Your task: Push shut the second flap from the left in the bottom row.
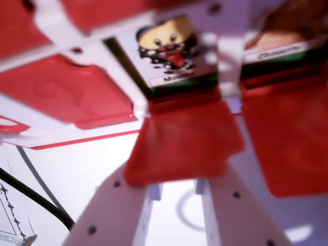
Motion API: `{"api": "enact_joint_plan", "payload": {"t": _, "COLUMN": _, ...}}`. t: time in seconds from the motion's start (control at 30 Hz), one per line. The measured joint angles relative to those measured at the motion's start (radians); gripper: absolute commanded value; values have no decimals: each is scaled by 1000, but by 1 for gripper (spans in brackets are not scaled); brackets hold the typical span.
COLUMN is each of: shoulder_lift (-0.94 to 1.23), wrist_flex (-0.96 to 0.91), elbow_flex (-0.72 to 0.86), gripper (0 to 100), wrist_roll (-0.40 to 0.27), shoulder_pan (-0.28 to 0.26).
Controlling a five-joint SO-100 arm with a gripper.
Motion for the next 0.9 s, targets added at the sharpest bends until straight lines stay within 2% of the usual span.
{"api": "enact_joint_plan", "payload": {"t": 0.23, "shoulder_lift": 0, "wrist_flex": -46, "elbow_flex": -12, "gripper": 2, "wrist_roll": 0, "shoulder_pan": 0}}
{"api": "enact_joint_plan", "payload": {"t": 0.57, "shoulder_lift": -17, "wrist_flex": -89, "elbow_flex": -37, "gripper": 2, "wrist_roll": -35, "shoulder_pan": 0}}
{"api": "enact_joint_plan", "payload": {"t": 0.9, "shoulder_lift": -17, "wrist_flex": -77, "elbow_flex": -38, "gripper": 2, "wrist_roll": -38, "shoulder_pan": 2}}
